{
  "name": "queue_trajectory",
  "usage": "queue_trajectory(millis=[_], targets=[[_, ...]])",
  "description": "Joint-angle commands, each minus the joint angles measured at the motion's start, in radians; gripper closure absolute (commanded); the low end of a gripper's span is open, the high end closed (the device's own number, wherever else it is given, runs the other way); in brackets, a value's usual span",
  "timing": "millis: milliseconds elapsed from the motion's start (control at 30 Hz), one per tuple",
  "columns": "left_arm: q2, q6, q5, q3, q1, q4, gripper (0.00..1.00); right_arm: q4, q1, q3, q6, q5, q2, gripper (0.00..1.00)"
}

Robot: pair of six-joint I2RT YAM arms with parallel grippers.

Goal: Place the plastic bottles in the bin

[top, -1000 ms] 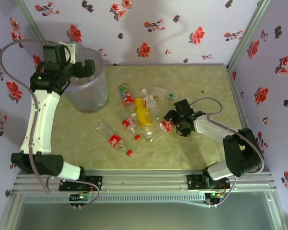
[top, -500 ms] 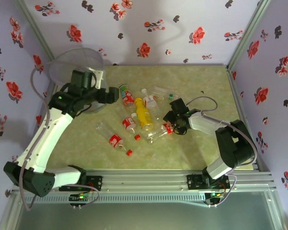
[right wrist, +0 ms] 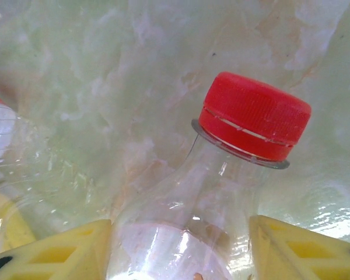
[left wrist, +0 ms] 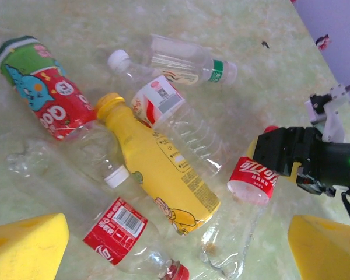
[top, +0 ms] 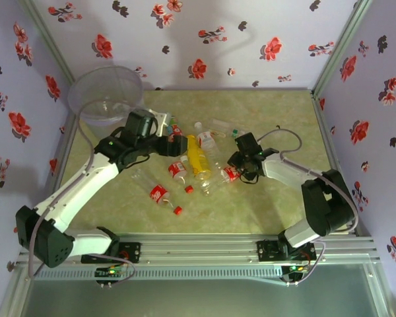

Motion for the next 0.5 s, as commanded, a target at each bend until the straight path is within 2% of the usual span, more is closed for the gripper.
queue_trajectory(millis=[0,233,467], targets=[[0.036,0.028,0.032,0.044,-0.038,0.038,0.02,-0.051,-0.027,0.03,-0.034,0.014,-0.077,0.44],[0.121,0.099,0.215,0.104,-0.101,0.06,0.0,-0.134,-0.053,0.103,-0.191,0.003,-0.203,0.44],[0.273,0.174,0.241,0.233,-0.19,-0.02,0.0,-0.096,-0.048,0.132,-0.268,-0.036,-0.288,0.44]])
